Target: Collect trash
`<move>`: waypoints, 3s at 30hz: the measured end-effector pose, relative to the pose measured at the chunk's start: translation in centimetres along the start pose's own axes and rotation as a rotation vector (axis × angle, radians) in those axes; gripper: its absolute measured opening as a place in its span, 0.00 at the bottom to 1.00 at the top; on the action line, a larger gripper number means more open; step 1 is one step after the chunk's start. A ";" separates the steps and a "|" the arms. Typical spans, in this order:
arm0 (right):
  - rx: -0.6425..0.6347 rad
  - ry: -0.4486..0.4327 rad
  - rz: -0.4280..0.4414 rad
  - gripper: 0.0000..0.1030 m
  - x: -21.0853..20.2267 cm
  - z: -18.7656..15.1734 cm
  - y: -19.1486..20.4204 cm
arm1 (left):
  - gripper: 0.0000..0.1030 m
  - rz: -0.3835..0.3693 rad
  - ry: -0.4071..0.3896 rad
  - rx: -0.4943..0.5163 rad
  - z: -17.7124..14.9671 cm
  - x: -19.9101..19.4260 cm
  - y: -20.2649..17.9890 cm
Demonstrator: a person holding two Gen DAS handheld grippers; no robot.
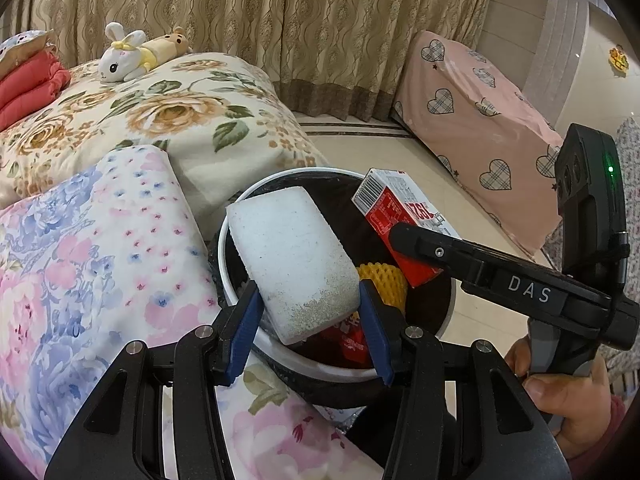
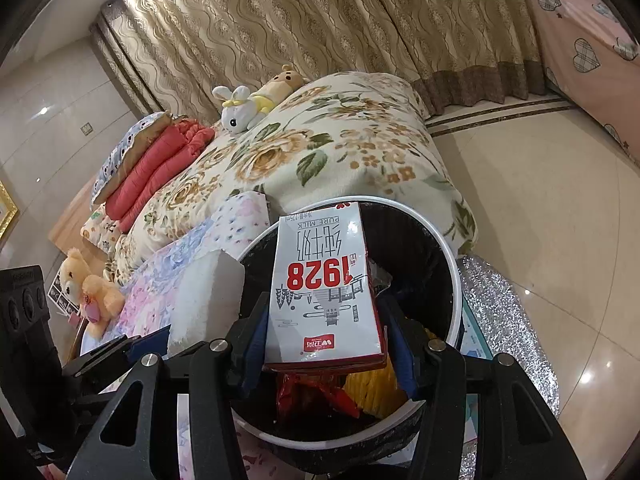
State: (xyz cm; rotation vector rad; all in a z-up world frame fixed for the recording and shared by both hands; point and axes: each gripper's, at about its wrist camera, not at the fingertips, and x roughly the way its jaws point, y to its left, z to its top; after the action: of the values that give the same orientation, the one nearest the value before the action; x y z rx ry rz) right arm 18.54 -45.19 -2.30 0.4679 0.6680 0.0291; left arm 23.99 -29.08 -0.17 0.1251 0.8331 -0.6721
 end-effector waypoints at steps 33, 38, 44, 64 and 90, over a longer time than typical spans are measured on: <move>0.042 -0.013 0.006 0.62 -0.8 0.2 -0.2 | 0.70 0.011 -0.040 -0.047 -0.5 -1.8 0.9; 0.057 -0.030 0.018 0.74 -2.3 -1.5 0.4 | 0.70 0.021 -0.065 -0.113 -2.9 -4.1 2.1; 0.042 -0.057 0.024 0.86 -4.2 -3.8 2.2 | 0.70 0.050 -0.115 -0.175 -6.3 -7.6 3.5; -0.153 -0.252 -0.007 0.97 -10.3 -11.1 9.6 | 0.84 0.238 -0.379 -0.216 -15.5 -19.1 4.8; -0.358 -0.416 -0.061 1.00 -10.4 -14.9 13.3 | 1.00 0.513 -0.543 -0.141 -19.0 -22.0 3.8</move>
State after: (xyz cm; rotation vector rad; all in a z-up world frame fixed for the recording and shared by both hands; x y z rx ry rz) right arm 3.01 -28.98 -0.71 0.1001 0.2576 -0.0064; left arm 3.47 -8.29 2.23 0.0215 0.2970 -0.1426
